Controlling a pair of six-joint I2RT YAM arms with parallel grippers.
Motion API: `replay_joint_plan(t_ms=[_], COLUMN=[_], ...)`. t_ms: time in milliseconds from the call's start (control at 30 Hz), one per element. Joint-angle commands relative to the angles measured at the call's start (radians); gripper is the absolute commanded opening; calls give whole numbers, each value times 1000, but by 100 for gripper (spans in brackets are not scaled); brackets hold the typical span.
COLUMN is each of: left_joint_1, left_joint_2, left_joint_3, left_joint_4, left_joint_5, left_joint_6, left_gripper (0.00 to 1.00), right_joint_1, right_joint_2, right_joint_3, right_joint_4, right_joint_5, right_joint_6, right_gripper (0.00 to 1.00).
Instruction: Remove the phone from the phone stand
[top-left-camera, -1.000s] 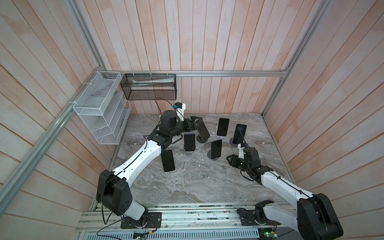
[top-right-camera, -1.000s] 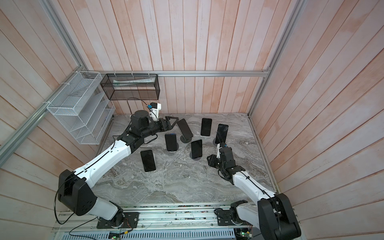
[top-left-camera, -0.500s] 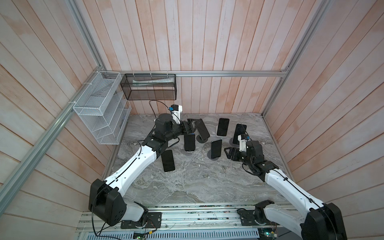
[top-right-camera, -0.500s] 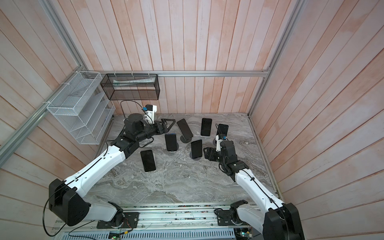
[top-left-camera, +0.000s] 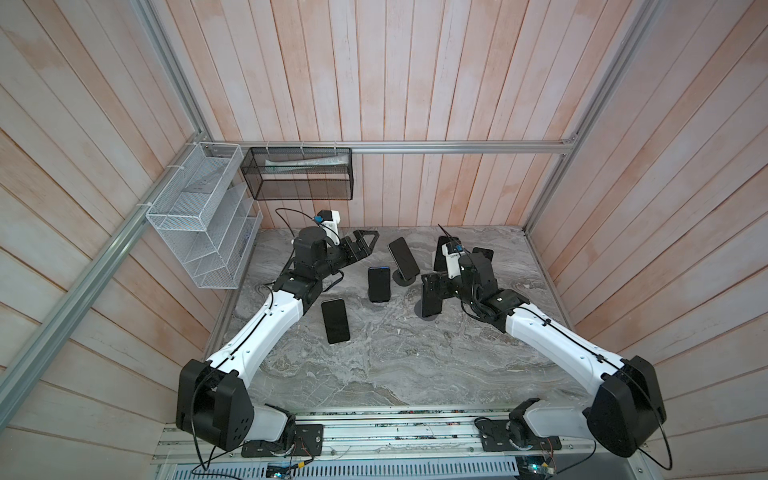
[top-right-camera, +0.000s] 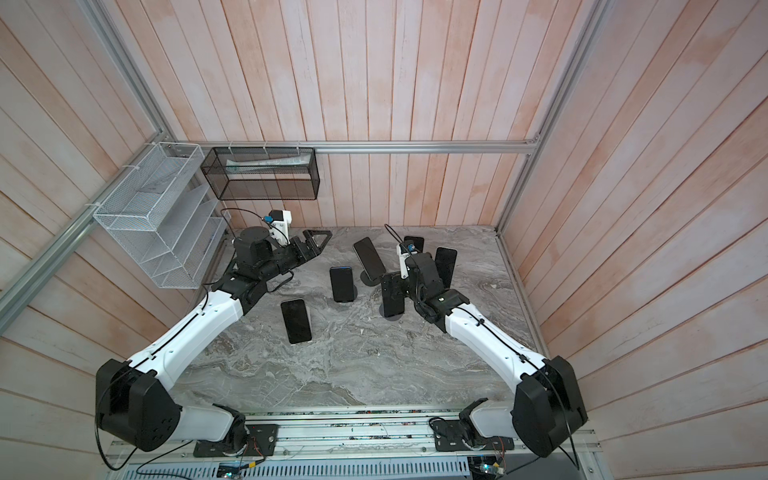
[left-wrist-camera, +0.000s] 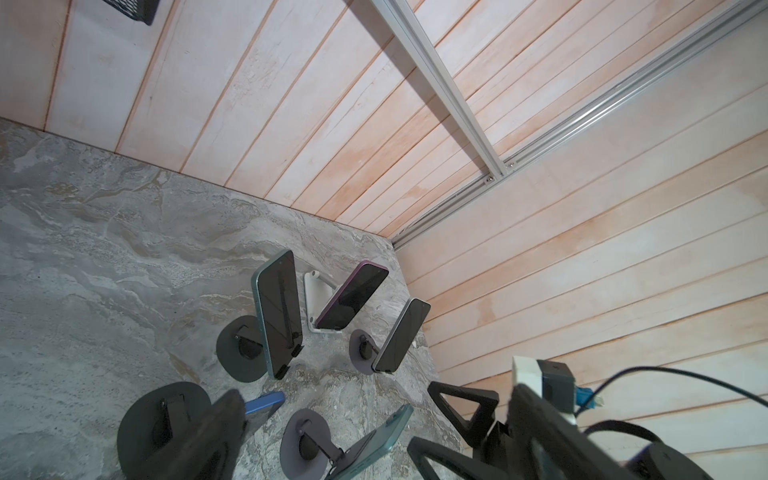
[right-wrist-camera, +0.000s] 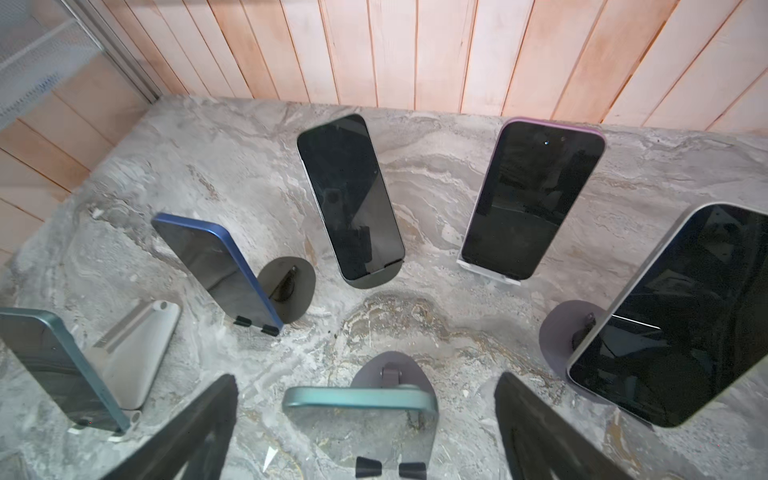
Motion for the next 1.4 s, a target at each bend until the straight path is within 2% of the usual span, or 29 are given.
replay_joint_plan(t_ms=[0, 233, 533, 833, 967, 1067, 1233, 1367], left_joint_1=[5, 6, 6, 6, 7, 8, 9, 9], left_joint_2=[-3, -1, 2, 3, 4, 5, 6, 5], left_joint_3=[-12, -16, -19, -18, -18, -19, -13, -14], left_joint_4=[40, 53, 52, 52, 52, 51, 44, 43], left_joint_5=[33, 51, 46, 44, 42, 42, 42, 39], left_joint_6=[-14, -17, -10, -9, -7, -6, -4, -2], left_gripper=[100, 100, 100, 100, 100, 100, 100, 100], right_joint_1=[6, 13, 31, 33, 37, 50, 72, 80], right_joint_2=[9, 25, 80, 119, 124, 128, 125, 110], right_joint_3=[26, -13, -28, -41, -59, -69, -82, -86], right_joint_4=[-28, 30, 68, 104, 130, 147, 164, 167], right_joint_5=[33, 6, 68, 77, 98, 91, 146, 172], right_joint_6=[-33, -10, 12, 21, 15, 1, -7, -13], right_gripper=[98, 98, 98, 97, 90, 81, 70, 65])
